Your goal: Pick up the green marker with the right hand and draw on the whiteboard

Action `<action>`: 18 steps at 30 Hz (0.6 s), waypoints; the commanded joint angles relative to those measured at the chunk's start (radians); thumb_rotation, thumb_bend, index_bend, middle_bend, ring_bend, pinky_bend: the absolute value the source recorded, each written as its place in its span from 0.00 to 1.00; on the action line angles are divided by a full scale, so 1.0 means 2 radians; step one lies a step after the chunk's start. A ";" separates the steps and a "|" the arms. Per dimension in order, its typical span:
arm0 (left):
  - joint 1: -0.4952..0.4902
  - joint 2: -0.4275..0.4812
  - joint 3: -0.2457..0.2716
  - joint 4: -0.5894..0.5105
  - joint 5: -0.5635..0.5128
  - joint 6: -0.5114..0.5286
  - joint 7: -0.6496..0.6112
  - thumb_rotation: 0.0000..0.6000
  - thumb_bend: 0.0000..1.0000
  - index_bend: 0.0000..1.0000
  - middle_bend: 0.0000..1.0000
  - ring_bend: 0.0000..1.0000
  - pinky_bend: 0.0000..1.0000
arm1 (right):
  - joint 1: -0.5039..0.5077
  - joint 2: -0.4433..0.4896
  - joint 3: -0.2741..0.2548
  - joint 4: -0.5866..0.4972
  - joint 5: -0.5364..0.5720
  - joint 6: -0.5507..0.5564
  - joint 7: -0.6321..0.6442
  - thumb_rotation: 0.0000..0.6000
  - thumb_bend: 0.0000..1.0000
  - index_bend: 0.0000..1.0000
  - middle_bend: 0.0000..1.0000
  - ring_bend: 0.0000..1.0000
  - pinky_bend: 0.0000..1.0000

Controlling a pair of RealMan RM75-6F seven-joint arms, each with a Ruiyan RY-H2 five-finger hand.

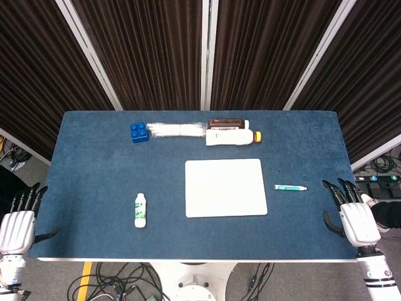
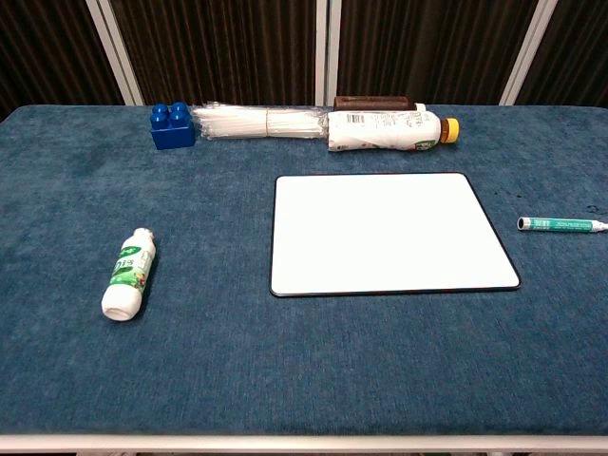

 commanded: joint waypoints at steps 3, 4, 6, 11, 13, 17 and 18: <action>0.000 -0.001 0.001 0.002 0.000 -0.001 -0.001 1.00 0.00 0.09 0.00 0.00 0.00 | 0.001 0.001 -0.001 -0.001 -0.001 -0.001 -0.002 1.00 0.38 0.10 0.18 0.00 0.00; 0.000 -0.001 0.001 0.002 0.000 -0.001 -0.001 1.00 0.00 0.09 0.00 0.00 0.00 | 0.001 0.001 -0.001 -0.001 -0.001 -0.002 -0.003 1.00 0.38 0.10 0.18 0.00 0.00; 0.001 -0.001 0.001 0.001 0.001 0.000 0.000 1.00 0.00 0.09 0.00 0.00 0.00 | 0.004 0.001 0.000 -0.001 0.001 -0.007 -0.006 1.00 0.38 0.10 0.18 0.00 0.00; 0.001 -0.001 0.001 0.001 0.001 0.001 -0.001 1.00 0.00 0.09 0.00 0.00 0.00 | 0.028 -0.004 0.016 0.002 0.024 -0.042 -0.021 1.00 0.33 0.10 0.18 0.00 0.00; 0.000 -0.001 0.000 -0.001 0.003 0.001 0.001 1.00 0.00 0.09 0.00 0.00 0.00 | 0.049 -0.012 0.029 0.012 0.047 -0.077 -0.035 1.00 0.31 0.12 0.21 0.01 0.00; 0.001 -0.002 0.002 -0.002 0.002 0.000 0.001 1.00 0.00 0.09 0.00 0.00 0.00 | 0.093 -0.041 0.047 0.048 0.096 -0.149 -0.069 1.00 0.31 0.26 0.28 0.05 0.00; 0.002 -0.001 0.001 -0.003 -0.001 0.000 0.003 1.00 0.00 0.09 0.00 0.00 0.00 | 0.106 -0.053 0.051 0.063 0.110 -0.170 -0.080 1.00 0.31 0.27 0.29 0.05 0.00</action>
